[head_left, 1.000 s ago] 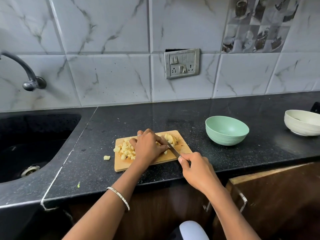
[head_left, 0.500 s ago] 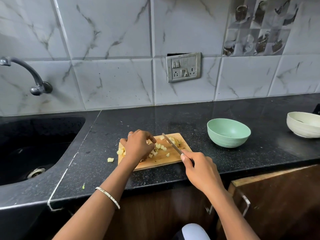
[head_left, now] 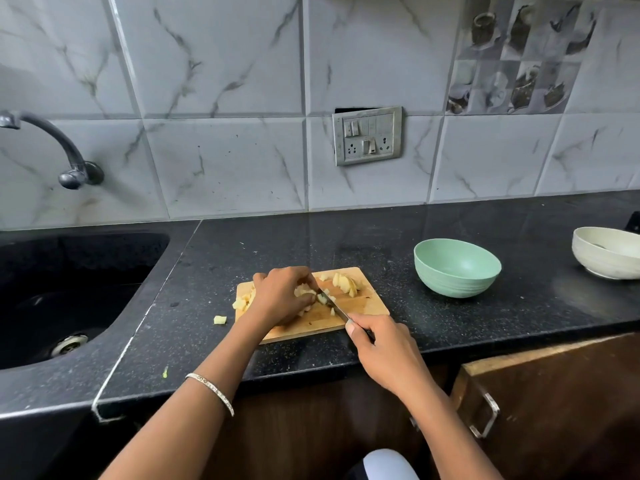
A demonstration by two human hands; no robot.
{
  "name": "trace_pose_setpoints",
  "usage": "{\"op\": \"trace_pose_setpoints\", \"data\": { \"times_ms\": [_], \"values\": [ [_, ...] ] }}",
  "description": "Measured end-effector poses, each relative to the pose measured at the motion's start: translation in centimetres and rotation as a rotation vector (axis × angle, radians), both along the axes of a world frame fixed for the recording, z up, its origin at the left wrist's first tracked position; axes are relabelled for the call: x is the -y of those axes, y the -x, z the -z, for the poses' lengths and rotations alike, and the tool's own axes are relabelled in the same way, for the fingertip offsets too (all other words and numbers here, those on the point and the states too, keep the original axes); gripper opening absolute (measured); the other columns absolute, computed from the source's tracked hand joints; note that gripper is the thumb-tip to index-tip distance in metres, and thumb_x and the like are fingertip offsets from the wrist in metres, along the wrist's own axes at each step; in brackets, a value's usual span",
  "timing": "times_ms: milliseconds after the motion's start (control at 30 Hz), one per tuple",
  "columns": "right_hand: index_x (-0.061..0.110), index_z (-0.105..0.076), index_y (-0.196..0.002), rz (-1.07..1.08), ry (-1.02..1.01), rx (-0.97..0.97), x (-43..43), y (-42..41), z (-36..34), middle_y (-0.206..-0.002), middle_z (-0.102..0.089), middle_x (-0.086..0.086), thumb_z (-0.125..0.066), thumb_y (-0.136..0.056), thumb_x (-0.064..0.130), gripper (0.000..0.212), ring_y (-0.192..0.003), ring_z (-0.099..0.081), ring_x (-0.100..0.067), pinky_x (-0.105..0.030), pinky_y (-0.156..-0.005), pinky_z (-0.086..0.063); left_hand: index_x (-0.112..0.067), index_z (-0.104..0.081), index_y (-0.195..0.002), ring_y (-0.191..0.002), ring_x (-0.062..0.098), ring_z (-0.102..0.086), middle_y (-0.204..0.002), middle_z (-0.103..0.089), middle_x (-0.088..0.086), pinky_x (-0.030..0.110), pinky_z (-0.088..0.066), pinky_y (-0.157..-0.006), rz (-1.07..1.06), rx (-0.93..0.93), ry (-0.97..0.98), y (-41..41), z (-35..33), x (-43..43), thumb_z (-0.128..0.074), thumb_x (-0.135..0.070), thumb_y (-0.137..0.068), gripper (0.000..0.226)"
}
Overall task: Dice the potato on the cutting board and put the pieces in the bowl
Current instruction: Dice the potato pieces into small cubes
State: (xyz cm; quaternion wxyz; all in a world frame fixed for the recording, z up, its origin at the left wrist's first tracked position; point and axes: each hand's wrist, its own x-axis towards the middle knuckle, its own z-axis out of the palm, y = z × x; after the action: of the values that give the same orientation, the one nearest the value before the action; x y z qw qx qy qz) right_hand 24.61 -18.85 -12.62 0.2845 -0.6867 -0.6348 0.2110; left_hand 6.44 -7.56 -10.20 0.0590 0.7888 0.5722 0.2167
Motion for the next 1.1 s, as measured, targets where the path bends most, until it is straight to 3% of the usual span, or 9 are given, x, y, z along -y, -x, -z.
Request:
{"op": "trace_pose_setpoints", "data": {
  "times_ms": [133, 267, 400, 600, 800, 900, 1033, 1100],
  "values": [
    [0.035, -0.056, -0.142, -0.015, -0.039, -0.037, -0.2, 0.5, -0.3, -0.141, -0.059, 0.009, -0.044, -0.104, 0.046, 0.041, -0.132, -0.050, -0.022, -0.035, -0.105, -0.041, -0.041, -0.066, -0.090, -0.096, 0.001, -0.063, -0.088, -0.067, -0.024, 0.039, -0.042, -0.095, 0.025, 0.169, -0.066, 1.4, 0.2, -0.7, -0.075, -0.022, -0.082, 0.022],
    [0.033, -0.058, -0.141, -0.056, -0.056, -0.063, -0.5, 1.2, -0.4, -0.141, -0.059, 0.012, -0.045, -0.104, 0.046, 0.041, -0.131, -0.052, -0.019, -0.035, -0.106, -0.042, -0.038, -0.070, -0.087, -0.083, -0.004, -0.065, -0.085, -0.072, -0.019, 0.035, -0.055, -0.085, 0.067, 0.263, -0.064, 2.8, 0.1, -1.2, -0.078, -0.014, -0.079, 0.027],
    [0.034, -0.059, -0.139, -0.043, -0.085, -0.090, -0.9, 1.1, -0.6, -0.133, -0.064, 0.011, -0.046, -0.103, 0.047, 0.040, -0.104, -0.067, -0.020, -0.037, -0.094, -0.052, -0.028, -0.075, -0.089, -0.080, -0.003, -0.066, -0.082, -0.073, -0.014, 0.030, -0.056, -0.081, 0.036, 0.366, -0.124, 3.7, 0.1, -1.2, -0.079, -0.013, -0.080, 0.018],
    [0.036, -0.056, -0.141, 0.031, -0.050, 0.023, -1.2, 0.5, -0.8, -0.137, -0.062, 0.005, -0.043, -0.104, 0.047, 0.041, -0.123, -0.057, -0.026, -0.039, -0.098, -0.047, -0.024, -0.076, -0.092, -0.077, -0.004, -0.067, -0.077, -0.073, -0.014, 0.029, -0.057, -0.080, 0.010, 0.445, -0.166, 4.4, 0.6, -1.3, -0.075, -0.018, -0.085, 0.010],
    [0.030, -0.062, -0.135, 0.014, -0.020, 0.039, -0.3, 1.3, -0.9, -0.129, -0.066, 0.001, -0.045, -0.105, 0.042, 0.036, -0.119, -0.057, -0.027, -0.038, -0.094, -0.047, -0.030, -0.076, -0.096, -0.094, 0.008, -0.067, -0.096, -0.075, -0.012, 0.033, -0.054, -0.085, 0.023, 0.295, -0.081, 4.5, 0.8, -1.2, -0.064, -0.011, -0.091, 0.023],
    [0.022, -0.066, -0.130, -0.039, -0.035, -0.020, -0.1, 2.0, -0.8, -0.126, -0.068, 0.000, -0.046, -0.105, 0.039, 0.036, -0.118, -0.059, -0.024, -0.036, -0.096, -0.047, -0.028, -0.077, -0.097, -0.089, 0.013, -0.070, -0.099, -0.076, -0.007, 0.034, -0.056, -0.084, 0.008, 0.273, -0.093, 4.5, 0.5, -1.3, -0.058, -0.004, -0.089, 0.032],
    [0.030, -0.059, -0.140, -0.048, -0.055, -0.029, -0.5, 2.2, -0.7, -0.134, -0.064, 0.009, -0.047, -0.104, 0.044, 0.040, -0.124, -0.057, -0.019, -0.032, -0.098, -0.045, -0.026, -0.076, -0.100, -0.097, 0.008, -0.069, -0.102, -0.075, -0.010, 0.036, -0.055, -0.091, 0.024, 0.338, -0.137, 4.4, -0.1, -0.9, -0.059, -0.003, -0.087, 0.032],
    [0.031, -0.058, -0.140, -0.072, -0.064, -0.042, -0.5, 2.2, -0.8, -0.136, -0.062, 0.013, -0.047, -0.103, 0.046, 0.041, -0.126, -0.056, -0.017, -0.031, -0.100, -0.045, -0.034, -0.074, -0.105, -0.113, 0.011, -0.063, -0.117, -0.070, -0.010, 0.043, -0.050, -0.100, 0.085, 0.296, -0.153, 4.5, -0.5, -0.8, -0.065, -0.010, -0.083, 0.034]
  ]
}}
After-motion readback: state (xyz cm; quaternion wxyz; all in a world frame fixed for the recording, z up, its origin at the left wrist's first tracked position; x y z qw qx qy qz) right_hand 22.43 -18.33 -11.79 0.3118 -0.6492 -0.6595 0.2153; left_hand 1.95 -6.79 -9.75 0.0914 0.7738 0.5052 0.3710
